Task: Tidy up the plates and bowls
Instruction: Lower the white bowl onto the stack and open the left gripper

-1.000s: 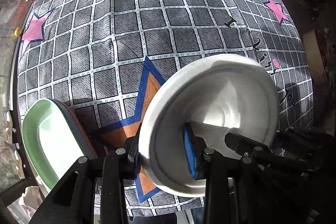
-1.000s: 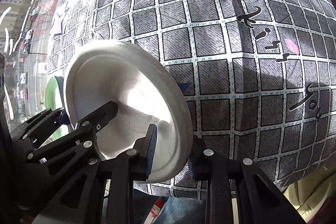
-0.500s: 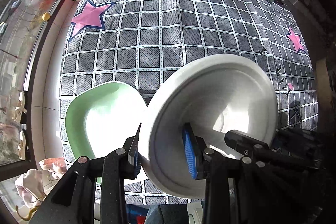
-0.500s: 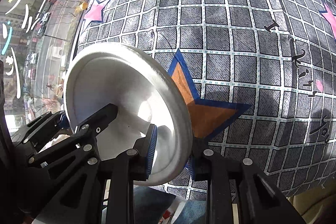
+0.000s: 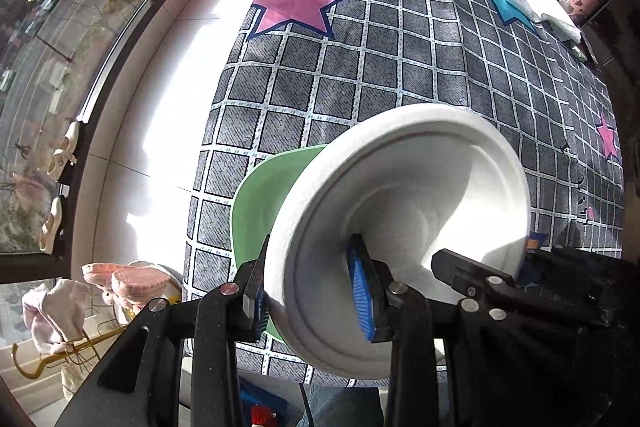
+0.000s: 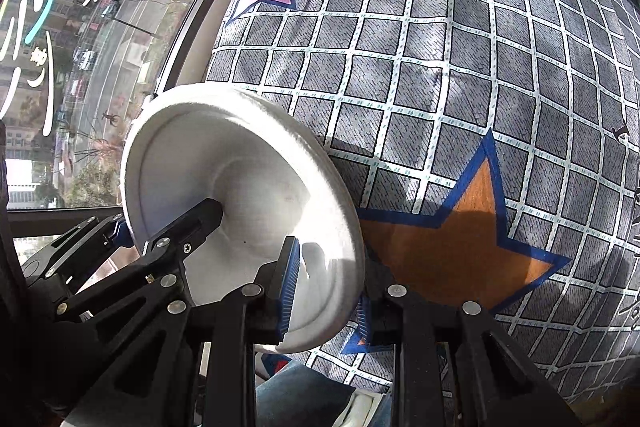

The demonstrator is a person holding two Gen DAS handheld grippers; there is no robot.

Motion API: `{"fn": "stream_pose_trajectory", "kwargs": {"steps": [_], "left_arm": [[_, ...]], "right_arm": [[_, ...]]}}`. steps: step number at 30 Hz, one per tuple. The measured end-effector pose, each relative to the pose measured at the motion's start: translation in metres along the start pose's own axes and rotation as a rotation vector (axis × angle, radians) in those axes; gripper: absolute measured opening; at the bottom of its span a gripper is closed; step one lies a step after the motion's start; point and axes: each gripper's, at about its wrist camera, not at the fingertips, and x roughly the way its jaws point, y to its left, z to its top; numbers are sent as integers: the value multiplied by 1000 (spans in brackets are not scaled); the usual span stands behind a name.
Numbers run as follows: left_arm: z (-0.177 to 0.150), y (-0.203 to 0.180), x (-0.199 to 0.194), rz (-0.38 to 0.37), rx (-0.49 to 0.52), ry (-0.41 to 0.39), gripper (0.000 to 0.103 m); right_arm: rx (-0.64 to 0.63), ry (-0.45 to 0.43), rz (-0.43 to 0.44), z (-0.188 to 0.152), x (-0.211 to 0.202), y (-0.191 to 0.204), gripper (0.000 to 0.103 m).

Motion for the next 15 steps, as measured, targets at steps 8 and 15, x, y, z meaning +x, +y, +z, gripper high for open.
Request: {"fn": "stream_pose_trajectory", "kwargs": {"steps": [8,15], "left_arm": [[-1,20,17,-20,-50,27,36],[-7,33,16,48,-74,31,73]], "right_arm": [[-43,25,-63,2,18,18,29],[-13,16,-55,10,28,33,36]]}}
